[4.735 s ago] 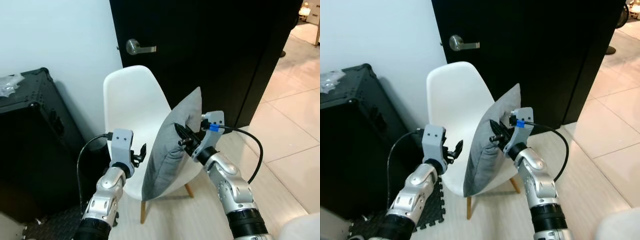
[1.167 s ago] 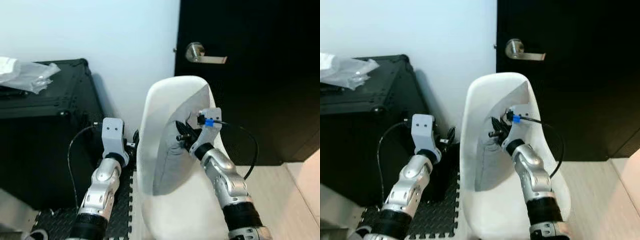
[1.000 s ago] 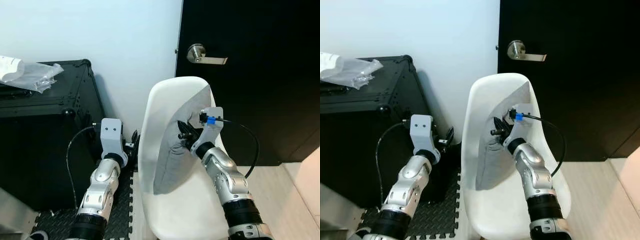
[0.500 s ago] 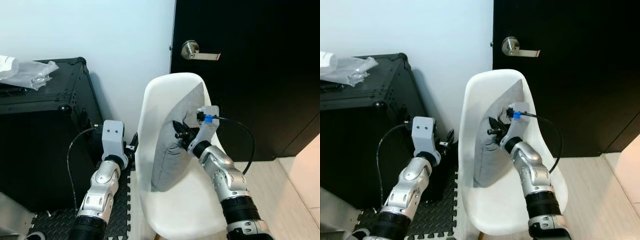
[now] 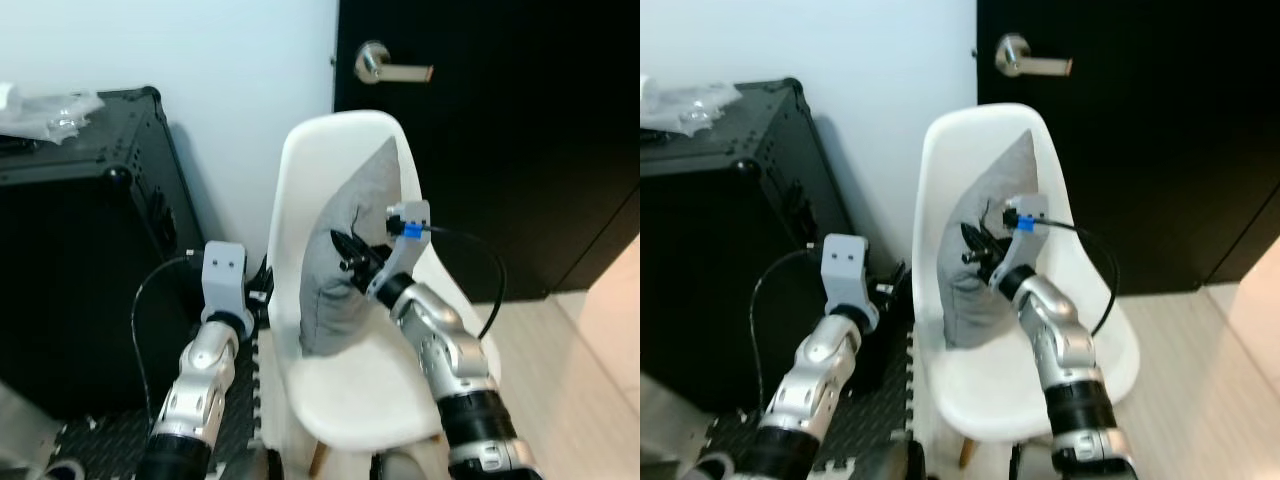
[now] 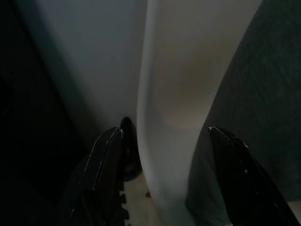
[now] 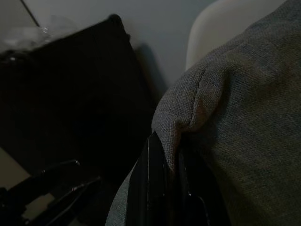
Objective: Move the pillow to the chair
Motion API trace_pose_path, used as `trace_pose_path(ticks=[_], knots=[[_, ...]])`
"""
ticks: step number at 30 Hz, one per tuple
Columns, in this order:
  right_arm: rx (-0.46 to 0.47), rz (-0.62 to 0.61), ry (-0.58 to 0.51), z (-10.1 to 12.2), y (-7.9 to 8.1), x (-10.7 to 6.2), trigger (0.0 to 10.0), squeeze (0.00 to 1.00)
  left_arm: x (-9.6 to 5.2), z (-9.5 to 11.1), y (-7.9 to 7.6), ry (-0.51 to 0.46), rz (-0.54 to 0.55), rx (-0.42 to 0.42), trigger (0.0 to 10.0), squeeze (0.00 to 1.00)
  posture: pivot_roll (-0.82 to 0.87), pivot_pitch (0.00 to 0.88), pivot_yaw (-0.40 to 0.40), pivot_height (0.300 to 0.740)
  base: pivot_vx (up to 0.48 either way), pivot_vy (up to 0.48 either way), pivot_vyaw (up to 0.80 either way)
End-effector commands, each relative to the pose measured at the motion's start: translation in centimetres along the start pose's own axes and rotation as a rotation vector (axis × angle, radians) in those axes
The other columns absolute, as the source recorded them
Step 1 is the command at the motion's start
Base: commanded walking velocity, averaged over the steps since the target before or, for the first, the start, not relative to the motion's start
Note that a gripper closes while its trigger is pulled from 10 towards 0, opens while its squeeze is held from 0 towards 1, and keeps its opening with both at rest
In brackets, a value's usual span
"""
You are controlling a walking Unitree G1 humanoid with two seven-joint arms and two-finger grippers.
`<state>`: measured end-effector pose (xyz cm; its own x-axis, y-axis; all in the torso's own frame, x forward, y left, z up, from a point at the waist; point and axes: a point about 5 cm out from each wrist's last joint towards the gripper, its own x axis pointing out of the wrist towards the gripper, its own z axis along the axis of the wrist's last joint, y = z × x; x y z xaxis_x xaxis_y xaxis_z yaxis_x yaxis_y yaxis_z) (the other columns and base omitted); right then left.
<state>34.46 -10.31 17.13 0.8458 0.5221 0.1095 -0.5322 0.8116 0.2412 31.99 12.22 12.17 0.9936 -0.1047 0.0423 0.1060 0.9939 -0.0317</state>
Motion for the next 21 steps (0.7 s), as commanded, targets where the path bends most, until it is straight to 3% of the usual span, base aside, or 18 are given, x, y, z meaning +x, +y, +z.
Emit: trace_pose_path(ticks=[1,10,13,21], knots=[[0.022,0.006,0.027,-0.5,0.2,0.2,10.0,0.00,-0.4,-0.4,0.3,0.020,0.010,0.007,10.0,0.00,-0.06,0.123,0.039,0.615,0.000,0.000,0.00],[0.122,0.081,0.047,-0.7,1.6,1.7,10.0,0.00,-0.6,-0.4,0.3,0.023,0.008,0.009,10.0,0.00,-0.05,0.136,0.039,0.560,0.000,0.000,0.00],[0.034,0.058,0.206,-3.0,1.8,1.7,10.0,0.00,-0.7,-0.4,0.4,0.026,0.009,0.011,10.0,0.00,-0.05,0.140,0.039,0.560,0.000,0.000,0.00],[-0.030,0.020,0.310,-4.4,1.4,1.5,10.0,0.00,-0.9,-0.4,0.3,0.031,0.009,0.010,10.0,0.00,-0.05,0.147,0.037,0.560,0.000,0.000,0.00]])
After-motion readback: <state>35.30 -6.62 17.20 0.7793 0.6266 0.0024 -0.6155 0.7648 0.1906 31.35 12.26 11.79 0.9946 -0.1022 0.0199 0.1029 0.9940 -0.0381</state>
